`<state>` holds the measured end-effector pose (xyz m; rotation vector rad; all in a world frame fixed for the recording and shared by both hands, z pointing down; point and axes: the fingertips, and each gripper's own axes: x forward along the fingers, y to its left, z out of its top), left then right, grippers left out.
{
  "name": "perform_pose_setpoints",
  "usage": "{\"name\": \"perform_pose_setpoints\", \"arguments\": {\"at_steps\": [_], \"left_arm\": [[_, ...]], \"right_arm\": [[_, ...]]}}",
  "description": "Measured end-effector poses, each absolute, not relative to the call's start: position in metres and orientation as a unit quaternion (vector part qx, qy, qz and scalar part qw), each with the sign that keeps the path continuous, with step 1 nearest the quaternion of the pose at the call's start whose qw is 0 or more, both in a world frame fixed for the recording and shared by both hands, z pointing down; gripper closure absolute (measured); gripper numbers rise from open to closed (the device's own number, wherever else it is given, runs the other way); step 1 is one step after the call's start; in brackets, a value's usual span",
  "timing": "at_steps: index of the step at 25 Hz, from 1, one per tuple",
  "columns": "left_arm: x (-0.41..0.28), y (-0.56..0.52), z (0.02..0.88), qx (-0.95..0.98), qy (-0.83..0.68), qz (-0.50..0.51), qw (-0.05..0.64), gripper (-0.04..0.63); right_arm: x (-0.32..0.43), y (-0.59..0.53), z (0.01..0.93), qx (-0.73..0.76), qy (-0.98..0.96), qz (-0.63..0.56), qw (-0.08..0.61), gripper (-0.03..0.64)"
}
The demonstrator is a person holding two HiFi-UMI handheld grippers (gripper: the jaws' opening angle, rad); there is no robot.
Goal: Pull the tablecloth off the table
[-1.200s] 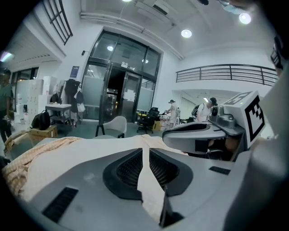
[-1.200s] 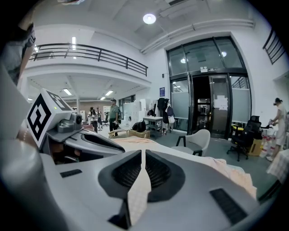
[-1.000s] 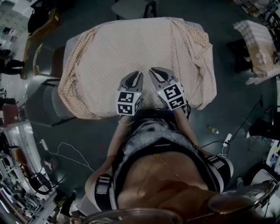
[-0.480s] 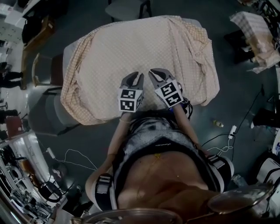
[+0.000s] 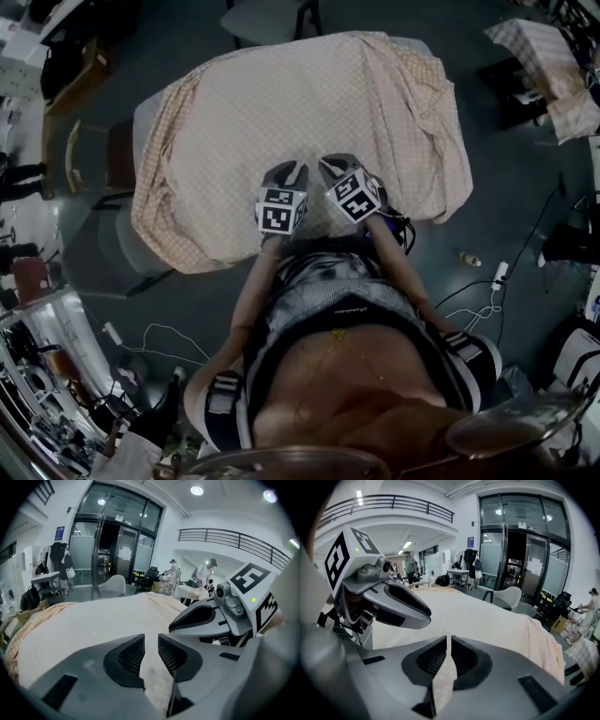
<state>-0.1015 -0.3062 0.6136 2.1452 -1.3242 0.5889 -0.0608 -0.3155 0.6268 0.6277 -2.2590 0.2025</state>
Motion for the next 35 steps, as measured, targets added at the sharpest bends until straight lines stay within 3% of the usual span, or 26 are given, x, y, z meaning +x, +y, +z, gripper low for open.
{"name": "perform_pose_setpoints", "arguments": {"at_steps": [11, 20, 24, 27, 35], "left_arm": [[-0.102, -0.289, 0.677, 0.785, -0.443, 0.307, 0.305, 0.471], [-0.089, -0.255, 0.751, 0.769, -0.344, 0.417, 0.341, 0.399], [-0.064, -0.234, 0.782, 0.772, -0.297, 0.465, 0.316, 0.373], [-0.061, -0.236, 0.786, 0.767, -0.301, 0.496, 0.274, 0.373], [-0.059, -0.242, 0.787, 0.755, -0.294, 0.517, 0.275, 0.4]], "right_arm": [[-0.049, -0.296, 0.7, 0.215, -0.847, 0.113, 0.474, 0.535], [-0.029, -0.281, 0.719, 0.225, -0.823, 0.146, 0.5, 0.448], [-0.019, -0.278, 0.724, 0.225, -0.815, 0.16, 0.509, 0.429], [-0.018, -0.274, 0.726, 0.219, -0.813, 0.164, 0.515, 0.422], [-0.015, -0.269, 0.73, 0.216, -0.808, 0.173, 0.52, 0.42]]}}
